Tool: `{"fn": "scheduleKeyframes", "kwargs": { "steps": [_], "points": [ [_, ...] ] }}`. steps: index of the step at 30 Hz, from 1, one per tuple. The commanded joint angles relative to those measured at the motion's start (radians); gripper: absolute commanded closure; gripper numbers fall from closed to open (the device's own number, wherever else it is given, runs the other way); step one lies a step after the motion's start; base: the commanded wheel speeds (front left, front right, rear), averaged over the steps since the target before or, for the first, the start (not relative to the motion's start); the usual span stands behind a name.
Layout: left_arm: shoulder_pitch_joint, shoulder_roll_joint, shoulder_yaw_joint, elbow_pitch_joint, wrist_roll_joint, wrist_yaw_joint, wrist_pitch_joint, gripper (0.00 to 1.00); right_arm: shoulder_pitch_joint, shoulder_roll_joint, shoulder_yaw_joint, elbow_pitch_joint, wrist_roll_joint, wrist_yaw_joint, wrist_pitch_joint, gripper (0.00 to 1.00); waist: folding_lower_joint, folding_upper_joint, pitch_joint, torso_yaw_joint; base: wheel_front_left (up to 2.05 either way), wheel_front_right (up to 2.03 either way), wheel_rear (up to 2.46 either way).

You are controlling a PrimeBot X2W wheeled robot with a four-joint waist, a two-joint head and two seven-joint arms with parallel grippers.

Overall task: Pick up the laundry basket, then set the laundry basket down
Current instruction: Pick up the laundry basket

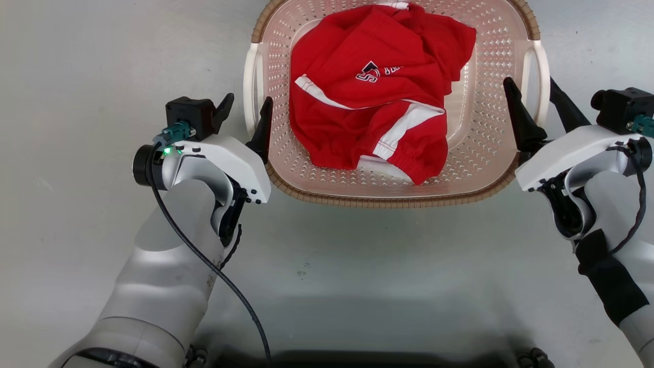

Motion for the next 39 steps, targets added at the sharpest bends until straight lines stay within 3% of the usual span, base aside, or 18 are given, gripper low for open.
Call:
{"fn": "scheduleKeyframes", "kwargs": {
  "steps": [1,11,12,13,14,29,39],
  "points": [
    [0.009,0.026,0.012,-0.002,-0.009,-0.007,-0.009,0.0,0.03,0.008,0.014,-0.007,0.016,0.004,-0.014,0.0,-0.0001,0.0,0.002,0.0,0.0,0.0,0.0],
    [-0.022,0.026,-0.012,0.024,-0.029,-0.009,-0.009,0.0,0.014,0.005,0.028,0.0,0.046,0.004,-0.014,0.0,-0.0001,0.0,0.018,0.002,0.0,0.0,0.0],
    [-0.023,0.026,-0.015,0.027,-0.033,-0.009,-0.009,0.25,0.014,0.005,0.03,0.002,0.05,0.004,-0.014,0.24,-0.0001,0.0,0.019,0.002,0.0,0.0,0.0],
    [-0.025,0.026,-0.019,0.028,-0.036,-0.01,-0.009,1.0,0.014,0.005,0.03,0.003,0.055,0.004,-0.014,0.75,-0.0001,0.0,0.02,0.002,0.0,0.0,0.0],
    [-0.025,0.026,-0.023,0.032,-0.043,-0.01,-0.009,1.0,0.014,0.006,0.032,0.004,0.06,0.004,-0.014,1.0,-0.0001,0.0,0.022,0.002,0.0,0.0,0.0],
    [-0.043,0.026,-0.078,0.067,-0.117,-0.01,-0.009,1.0,-0.005,-0.004,0.058,0.023,0.071,0.004,-0.014,1.0,-0.0001,0.0,0.025,0.003,0.0,0.0,0.0],
    [-0.047,0.026,-0.11,0.122,-0.151,-0.01,-0.009,1.0,-0.03,0.005,0.094,0.115,0.07,0.004,-0.014,1.0,-0.0001,0.0,0.012,-0.001,0.0,0.0,0.0]
  ]
}}
